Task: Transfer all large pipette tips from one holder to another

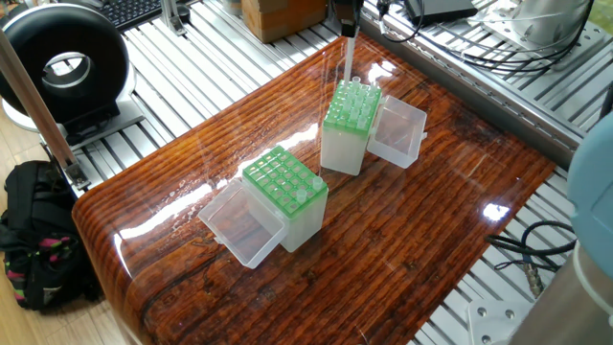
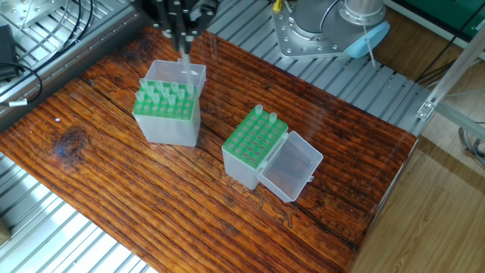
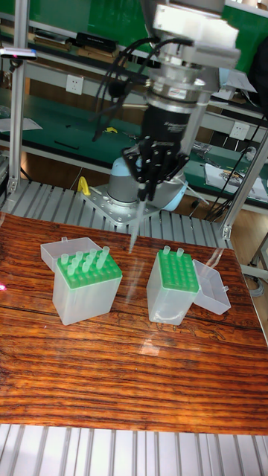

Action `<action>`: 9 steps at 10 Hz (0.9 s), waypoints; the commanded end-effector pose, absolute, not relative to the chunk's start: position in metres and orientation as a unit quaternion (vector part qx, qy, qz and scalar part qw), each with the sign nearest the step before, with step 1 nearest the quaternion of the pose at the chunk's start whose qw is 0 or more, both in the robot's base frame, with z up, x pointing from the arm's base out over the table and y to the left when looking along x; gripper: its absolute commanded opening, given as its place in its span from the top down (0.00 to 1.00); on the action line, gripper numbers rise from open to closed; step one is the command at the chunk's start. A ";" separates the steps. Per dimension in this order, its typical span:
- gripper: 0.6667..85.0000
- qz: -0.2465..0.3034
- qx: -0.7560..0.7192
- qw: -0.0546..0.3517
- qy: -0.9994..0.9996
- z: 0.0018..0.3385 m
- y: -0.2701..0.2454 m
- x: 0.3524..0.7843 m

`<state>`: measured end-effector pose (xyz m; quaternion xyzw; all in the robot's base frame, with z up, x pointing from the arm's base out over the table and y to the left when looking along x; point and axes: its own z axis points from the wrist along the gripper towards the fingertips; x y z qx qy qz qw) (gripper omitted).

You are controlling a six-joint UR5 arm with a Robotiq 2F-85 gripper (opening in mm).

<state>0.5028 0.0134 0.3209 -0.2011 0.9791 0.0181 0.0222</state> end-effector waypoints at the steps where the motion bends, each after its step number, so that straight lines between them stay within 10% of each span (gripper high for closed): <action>1: 0.85 0.025 -0.172 0.037 0.984 0.323 0.042 0.485; 9: 0.92 -0.009 -0.219 0.021 0.975 0.322 0.023 0.480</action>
